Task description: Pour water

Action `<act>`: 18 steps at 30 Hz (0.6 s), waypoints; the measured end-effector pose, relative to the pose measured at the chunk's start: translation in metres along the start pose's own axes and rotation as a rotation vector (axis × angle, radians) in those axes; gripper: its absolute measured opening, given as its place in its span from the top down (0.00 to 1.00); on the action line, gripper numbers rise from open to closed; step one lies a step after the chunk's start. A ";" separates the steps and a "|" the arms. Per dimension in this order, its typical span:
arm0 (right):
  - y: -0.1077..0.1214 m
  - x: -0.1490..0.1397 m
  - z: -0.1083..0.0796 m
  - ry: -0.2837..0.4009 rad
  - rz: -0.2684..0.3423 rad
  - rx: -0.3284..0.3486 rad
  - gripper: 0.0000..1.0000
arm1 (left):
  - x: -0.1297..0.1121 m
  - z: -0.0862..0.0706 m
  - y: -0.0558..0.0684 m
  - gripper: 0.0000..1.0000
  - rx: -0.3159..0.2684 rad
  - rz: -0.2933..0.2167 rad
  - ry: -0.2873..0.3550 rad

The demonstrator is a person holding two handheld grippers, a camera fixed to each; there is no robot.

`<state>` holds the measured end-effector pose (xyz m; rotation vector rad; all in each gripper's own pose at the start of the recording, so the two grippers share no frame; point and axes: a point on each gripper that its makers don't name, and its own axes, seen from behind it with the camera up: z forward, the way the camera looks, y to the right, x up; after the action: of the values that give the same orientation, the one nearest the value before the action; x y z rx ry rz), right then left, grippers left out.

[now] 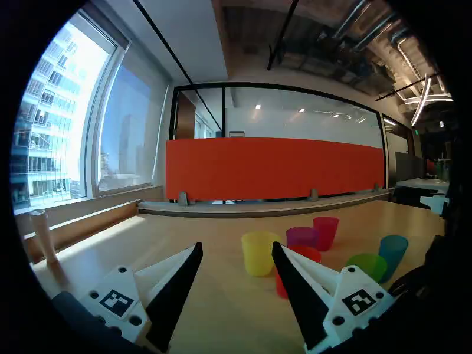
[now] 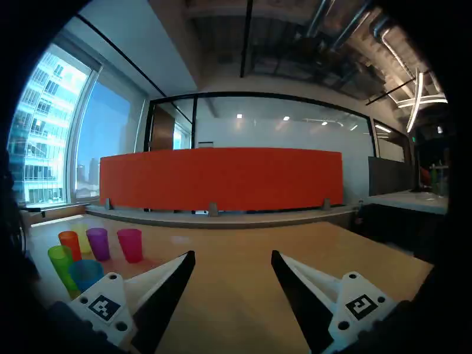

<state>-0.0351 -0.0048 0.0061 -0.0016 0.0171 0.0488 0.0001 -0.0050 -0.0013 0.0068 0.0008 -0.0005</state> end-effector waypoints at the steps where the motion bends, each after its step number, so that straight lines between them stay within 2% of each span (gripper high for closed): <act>1: 0.000 -0.001 0.000 -0.001 -0.002 0.000 0.00 | 0.000 0.000 0.000 0.13 0.000 0.000 0.000; 18: -0.001 -0.003 0.000 -0.006 -0.006 -0.006 0.00 | 0.000 -0.001 -0.001 0.13 0.000 0.000 0.000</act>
<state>-0.0376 -0.0059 0.0064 -0.0078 0.0106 0.0425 0.0002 -0.0055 -0.0020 0.0069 0.0008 -0.0007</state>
